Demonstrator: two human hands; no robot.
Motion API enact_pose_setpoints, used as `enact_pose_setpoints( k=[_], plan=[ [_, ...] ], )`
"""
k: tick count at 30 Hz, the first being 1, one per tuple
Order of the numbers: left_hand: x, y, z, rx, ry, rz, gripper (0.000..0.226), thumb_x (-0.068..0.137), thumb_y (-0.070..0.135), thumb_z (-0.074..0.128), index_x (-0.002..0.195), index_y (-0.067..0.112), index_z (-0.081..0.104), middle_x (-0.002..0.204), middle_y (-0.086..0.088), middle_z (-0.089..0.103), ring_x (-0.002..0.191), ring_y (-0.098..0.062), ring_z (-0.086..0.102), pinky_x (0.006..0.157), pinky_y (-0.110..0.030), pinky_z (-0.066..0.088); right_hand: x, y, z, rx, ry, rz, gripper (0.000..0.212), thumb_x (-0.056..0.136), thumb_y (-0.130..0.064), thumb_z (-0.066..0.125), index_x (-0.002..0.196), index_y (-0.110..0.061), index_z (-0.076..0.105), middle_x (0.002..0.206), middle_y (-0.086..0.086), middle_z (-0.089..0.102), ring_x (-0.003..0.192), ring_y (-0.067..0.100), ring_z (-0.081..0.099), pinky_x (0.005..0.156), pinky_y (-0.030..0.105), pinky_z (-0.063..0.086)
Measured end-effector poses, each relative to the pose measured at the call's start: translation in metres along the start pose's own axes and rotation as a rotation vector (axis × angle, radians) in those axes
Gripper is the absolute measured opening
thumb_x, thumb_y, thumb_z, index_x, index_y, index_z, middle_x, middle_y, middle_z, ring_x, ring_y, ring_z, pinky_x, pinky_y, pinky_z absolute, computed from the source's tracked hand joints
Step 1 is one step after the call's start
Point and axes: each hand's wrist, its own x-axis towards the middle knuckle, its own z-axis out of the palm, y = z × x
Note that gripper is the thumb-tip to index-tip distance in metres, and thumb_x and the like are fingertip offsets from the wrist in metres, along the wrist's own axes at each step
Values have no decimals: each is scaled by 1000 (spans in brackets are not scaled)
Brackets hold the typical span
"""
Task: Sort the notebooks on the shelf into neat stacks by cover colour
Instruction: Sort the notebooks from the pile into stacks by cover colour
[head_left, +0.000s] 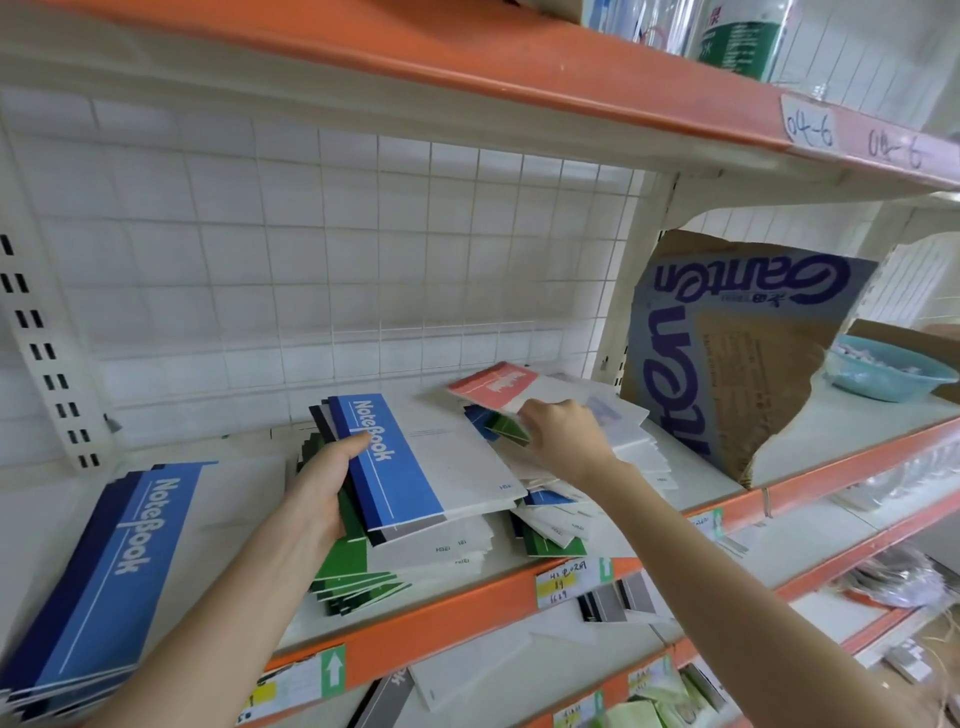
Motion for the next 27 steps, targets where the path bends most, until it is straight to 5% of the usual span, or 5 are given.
enact_pose_setpoints(
  k=[5, 10, 14, 20, 27],
  plan=[
    [-2, 0, 10, -69, 12, 6, 18, 98, 29, 47, 106, 13, 50, 83, -5, 58, 66, -20, 55, 55, -37, 42, -21, -4, -2, 439, -19, -346, 32, 88, -14, 46, 104, 1, 69, 96, 16, 72, 83, 33, 68, 75, 40, 53],
    [-3, 2, 12, 16, -36, -26, 14, 95, 24, 53, 91, 11, 57, 89, -9, 61, 68, -20, 57, 58, -33, 43, -30, -16, -11, 631, -162, -460, 28, 88, -10, 52, 107, 3, 68, 115, 12, 66, 110, 15, 59, 97, 16, 42],
    [0, 2, 9, 33, -26, -30, 8, 93, 12, 52, 99, 7, 54, 83, -10, 59, 66, -22, 55, 60, -36, 42, -24, -12, -12, 699, -201, -283, 18, 89, -9, 60, 103, -4, 71, 116, 6, 66, 112, 14, 59, 99, 23, 43],
    [4, 4, 0, 32, -3, -15, 22, 92, 12, 53, 113, 8, 54, 81, -10, 60, 68, -22, 57, 54, -33, 42, 4, 7, -4, 262, -185, 280, 41, 93, -41, 47, 125, -17, 53, 121, 6, 59, 103, 24, 54, 80, 30, 42],
    [6, 3, 0, 22, 3, -8, 20, 91, 11, 53, 111, 7, 53, 80, -10, 60, 68, -22, 57, 54, -33, 41, 9, 15, -1, 60, -331, 177, 38, 88, -36, 49, 120, -15, 53, 111, 5, 58, 95, 23, 53, 75, 27, 40]
  ],
)
